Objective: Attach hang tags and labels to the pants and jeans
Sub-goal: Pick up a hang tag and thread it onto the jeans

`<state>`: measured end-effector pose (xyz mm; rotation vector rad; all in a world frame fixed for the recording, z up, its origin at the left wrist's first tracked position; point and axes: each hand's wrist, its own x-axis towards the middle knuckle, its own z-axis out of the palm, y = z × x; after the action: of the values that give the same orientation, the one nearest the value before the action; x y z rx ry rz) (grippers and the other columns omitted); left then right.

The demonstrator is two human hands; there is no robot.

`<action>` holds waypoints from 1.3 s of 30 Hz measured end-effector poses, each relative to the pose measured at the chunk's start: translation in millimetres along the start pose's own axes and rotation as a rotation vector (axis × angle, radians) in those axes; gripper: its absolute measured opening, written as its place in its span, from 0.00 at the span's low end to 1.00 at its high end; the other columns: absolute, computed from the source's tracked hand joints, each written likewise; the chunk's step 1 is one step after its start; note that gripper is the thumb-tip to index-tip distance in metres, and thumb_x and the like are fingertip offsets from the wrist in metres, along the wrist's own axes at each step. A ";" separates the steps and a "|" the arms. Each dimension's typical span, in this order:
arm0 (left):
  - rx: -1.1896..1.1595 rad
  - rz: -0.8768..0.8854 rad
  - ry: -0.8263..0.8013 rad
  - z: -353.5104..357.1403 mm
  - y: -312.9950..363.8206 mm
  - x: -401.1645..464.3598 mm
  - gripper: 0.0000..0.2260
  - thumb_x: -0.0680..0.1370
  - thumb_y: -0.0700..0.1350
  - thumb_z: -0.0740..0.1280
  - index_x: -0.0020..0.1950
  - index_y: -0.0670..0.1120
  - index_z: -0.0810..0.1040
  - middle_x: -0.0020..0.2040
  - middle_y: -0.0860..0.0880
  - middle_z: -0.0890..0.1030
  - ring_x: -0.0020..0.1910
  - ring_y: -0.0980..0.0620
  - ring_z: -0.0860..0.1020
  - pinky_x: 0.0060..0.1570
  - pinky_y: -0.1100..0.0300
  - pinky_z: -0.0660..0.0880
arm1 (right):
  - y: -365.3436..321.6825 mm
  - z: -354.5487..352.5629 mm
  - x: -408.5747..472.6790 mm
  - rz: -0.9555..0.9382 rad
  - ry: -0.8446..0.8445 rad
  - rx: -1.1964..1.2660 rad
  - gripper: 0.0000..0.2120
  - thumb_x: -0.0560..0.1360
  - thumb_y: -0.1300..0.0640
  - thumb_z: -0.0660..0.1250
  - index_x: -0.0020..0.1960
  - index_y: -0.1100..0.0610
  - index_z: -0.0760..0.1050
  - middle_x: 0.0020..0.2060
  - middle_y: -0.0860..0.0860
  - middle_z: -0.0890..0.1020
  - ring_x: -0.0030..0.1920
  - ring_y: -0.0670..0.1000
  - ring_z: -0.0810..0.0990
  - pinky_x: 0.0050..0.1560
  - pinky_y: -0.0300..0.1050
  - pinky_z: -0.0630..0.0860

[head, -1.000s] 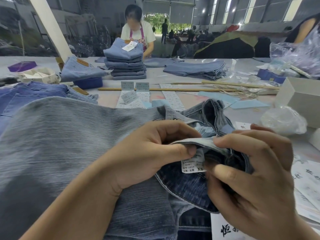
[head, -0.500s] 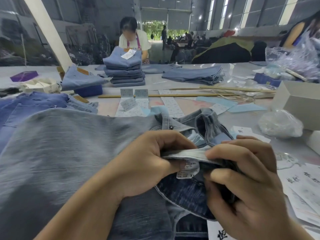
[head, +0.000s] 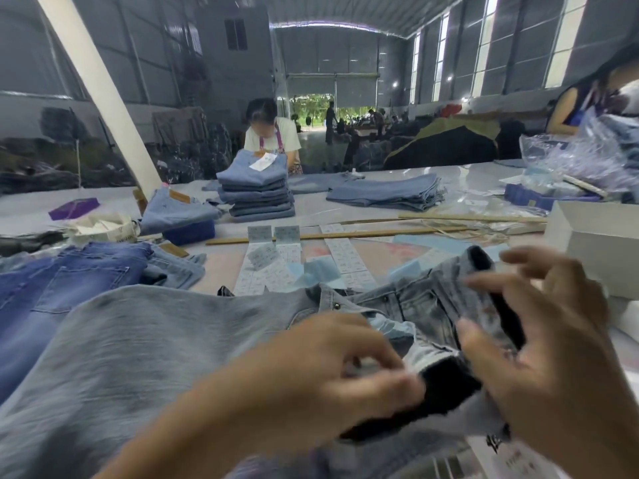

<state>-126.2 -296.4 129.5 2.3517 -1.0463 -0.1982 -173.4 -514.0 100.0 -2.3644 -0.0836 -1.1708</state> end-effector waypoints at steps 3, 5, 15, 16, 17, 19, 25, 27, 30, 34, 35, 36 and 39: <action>0.162 0.002 0.085 -6.1 17.0 32.4 0.23 0.76 0.70 0.51 0.43 0.54 0.75 0.44 0.56 0.74 0.45 0.59 0.73 0.48 0.54 0.74 | 3.1 2.5 30.8 -0.013 -0.114 -0.081 0.14 0.71 0.54 0.73 0.55 0.53 0.78 0.59 0.49 0.71 0.60 0.48 0.65 0.57 0.47 0.62; 0.249 -0.010 0.105 0.6 21.0 55.4 0.18 0.79 0.65 0.54 0.48 0.54 0.75 0.48 0.53 0.76 0.48 0.54 0.73 0.52 0.50 0.73 | -2.9 6.8 50.3 -0.081 -0.184 -0.032 0.13 0.71 0.47 0.68 0.54 0.49 0.77 0.54 0.43 0.73 0.57 0.43 0.67 0.54 0.38 0.64; -0.402 -0.145 -0.473 -29.0 -28.0 90.6 0.23 0.77 0.53 0.65 0.66 0.39 0.77 0.64 0.43 0.80 0.64 0.48 0.77 0.69 0.51 0.69 | 24.0 67.1 62.4 0.149 -0.869 0.308 0.20 0.74 0.30 0.50 0.49 0.34 0.78 0.45 0.33 0.82 0.46 0.34 0.78 0.51 0.41 0.72; -0.516 -0.210 -0.422 -38.0 -38.4 93.6 0.22 0.77 0.53 0.66 0.63 0.37 0.79 0.61 0.42 0.81 0.62 0.48 0.78 0.69 0.52 0.70 | 28.5 69.9 61.6 0.129 -0.895 0.307 0.23 0.72 0.27 0.49 0.51 0.35 0.78 0.47 0.34 0.82 0.48 0.34 0.77 0.53 0.40 0.72; -0.506 -0.241 -0.326 -42.4 -48.8 98.2 0.21 0.77 0.53 0.66 0.61 0.39 0.81 0.60 0.44 0.82 0.62 0.48 0.79 0.68 0.53 0.71 | 32.7 73.4 60.9 0.114 -0.924 0.288 0.24 0.70 0.25 0.50 0.51 0.36 0.77 0.47 0.36 0.81 0.49 0.35 0.76 0.56 0.40 0.71; -0.041 -0.270 -0.158 -35.4 -73.6 108.0 0.20 0.79 0.60 0.63 0.62 0.48 0.80 0.61 0.50 0.81 0.62 0.48 0.77 0.64 0.54 0.71 | 40.5 81.0 61.9 0.143 -0.964 0.247 0.25 0.64 0.25 0.52 0.48 0.38 0.76 0.47 0.38 0.78 0.50 0.36 0.74 0.59 0.43 0.70; 0.121 -0.392 -0.180 6.2 -108.3 108.8 0.23 0.78 0.67 0.49 0.60 0.56 0.75 0.62 0.51 0.78 0.59 0.51 0.75 0.60 0.54 0.70 | 53.6 100.9 69.4 0.300 -1.061 0.339 0.22 0.58 0.27 0.57 0.46 0.35 0.75 0.45 0.34 0.78 0.47 0.35 0.75 0.54 0.42 0.71; 0.144 -0.376 -0.146 10.0 -109.6 109.0 0.20 0.80 0.64 0.49 0.54 0.54 0.74 0.57 0.51 0.78 0.55 0.50 0.75 0.57 0.50 0.71 | 53.2 104.9 72.1 0.313 -1.080 0.330 0.21 0.57 0.29 0.58 0.44 0.37 0.76 0.42 0.37 0.80 0.45 0.38 0.77 0.53 0.44 0.73; 0.234 -0.329 -0.116 11.9 -104.1 104.7 0.16 0.82 0.59 0.48 0.51 0.52 0.70 0.55 0.47 0.76 0.55 0.45 0.74 0.56 0.47 0.71 | 48.9 107.1 87.4 0.252 -1.206 0.234 0.21 0.58 0.31 0.60 0.45 0.41 0.76 0.43 0.43 0.81 0.45 0.43 0.78 0.54 0.48 0.74; 0.252 -0.405 -0.199 8.5 -102.0 108.9 0.22 0.80 0.64 0.46 0.61 0.53 0.70 0.61 0.45 0.74 0.61 0.42 0.72 0.60 0.45 0.70 | 29.0 115.9 135.9 0.098 -1.430 0.023 0.07 0.74 0.42 0.67 0.51 0.39 0.73 0.47 0.41 0.79 0.43 0.37 0.76 0.48 0.37 0.73; 0.246 -0.427 -0.232 4.9 -102.3 112.8 0.24 0.79 0.66 0.46 0.63 0.53 0.70 0.64 0.45 0.74 0.62 0.43 0.72 0.61 0.46 0.70 | 24.5 120.5 148.1 0.059 -1.426 -0.004 0.07 0.76 0.45 0.67 0.54 0.39 0.72 0.48 0.41 0.79 0.46 0.38 0.77 0.50 0.36 0.74; 0.257 -0.436 -0.276 1.1 -104.6 119.3 0.27 0.78 0.67 0.47 0.65 0.52 0.71 0.65 0.45 0.74 0.61 0.43 0.72 0.61 0.47 0.70 | 21.3 125.8 158.6 0.037 -1.396 -0.012 0.09 0.76 0.46 0.67 0.55 0.39 0.72 0.50 0.41 0.79 0.48 0.40 0.78 0.53 0.38 0.75; 0.320 -0.474 -0.373 -13.9 -110.9 144.0 0.29 0.75 0.68 0.51 0.67 0.53 0.71 0.65 0.47 0.75 0.56 0.45 0.72 0.54 0.52 0.68 | 18.5 145.6 179.8 0.058 -1.284 0.008 0.09 0.77 0.48 0.66 0.57 0.42 0.74 0.50 0.43 0.81 0.51 0.45 0.80 0.57 0.46 0.77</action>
<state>48.4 -334.3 93.5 2.9065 -0.6932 -0.7152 51.0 -492.4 155.4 -2.6670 -0.4243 0.5105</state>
